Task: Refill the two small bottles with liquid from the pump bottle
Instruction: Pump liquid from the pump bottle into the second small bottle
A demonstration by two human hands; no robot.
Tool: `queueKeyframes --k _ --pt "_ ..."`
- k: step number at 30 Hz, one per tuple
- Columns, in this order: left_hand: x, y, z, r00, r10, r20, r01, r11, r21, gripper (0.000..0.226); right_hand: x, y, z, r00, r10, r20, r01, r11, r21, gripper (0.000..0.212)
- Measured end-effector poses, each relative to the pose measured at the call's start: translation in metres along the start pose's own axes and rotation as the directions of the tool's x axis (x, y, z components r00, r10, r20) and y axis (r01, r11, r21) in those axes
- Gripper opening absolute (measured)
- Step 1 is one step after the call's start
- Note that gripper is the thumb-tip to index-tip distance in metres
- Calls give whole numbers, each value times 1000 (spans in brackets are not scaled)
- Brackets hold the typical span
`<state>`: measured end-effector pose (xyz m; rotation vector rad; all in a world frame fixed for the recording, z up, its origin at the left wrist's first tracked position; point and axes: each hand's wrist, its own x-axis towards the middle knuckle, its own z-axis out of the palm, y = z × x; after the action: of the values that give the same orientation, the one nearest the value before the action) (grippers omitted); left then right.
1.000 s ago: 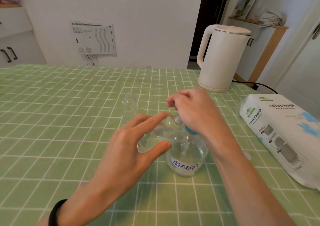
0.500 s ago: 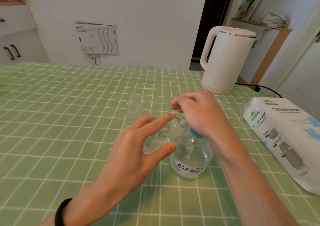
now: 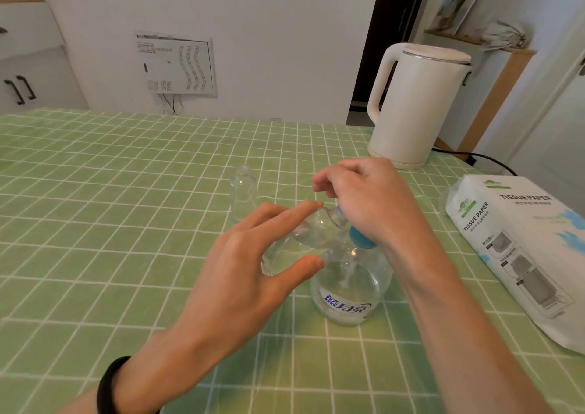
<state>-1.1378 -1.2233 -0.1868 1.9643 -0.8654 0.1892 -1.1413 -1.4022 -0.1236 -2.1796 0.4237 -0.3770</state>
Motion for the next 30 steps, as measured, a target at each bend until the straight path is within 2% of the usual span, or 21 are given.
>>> queueKeyframes --k 4,14,22,30 --pt "-2 1 0 1000 -5 2 5 1000 3 61 -3 2 0 999 18 28 -18 1000 11 32" --pt "-3 4 1 1000 2 -26 -2 1000 -2 57 -6 -3 -2 997 -81 7 81 997 -10 38" --pt "-2 0 0 1000 -2 4 1 1000 28 62 -3 0 1 1000 16 16 -16 1000 -6 33" --pt "-3 3 0 1000 8 -20 -8 1000 21 58 -5 0 -3 996 -80 -32 80 997 5 34"
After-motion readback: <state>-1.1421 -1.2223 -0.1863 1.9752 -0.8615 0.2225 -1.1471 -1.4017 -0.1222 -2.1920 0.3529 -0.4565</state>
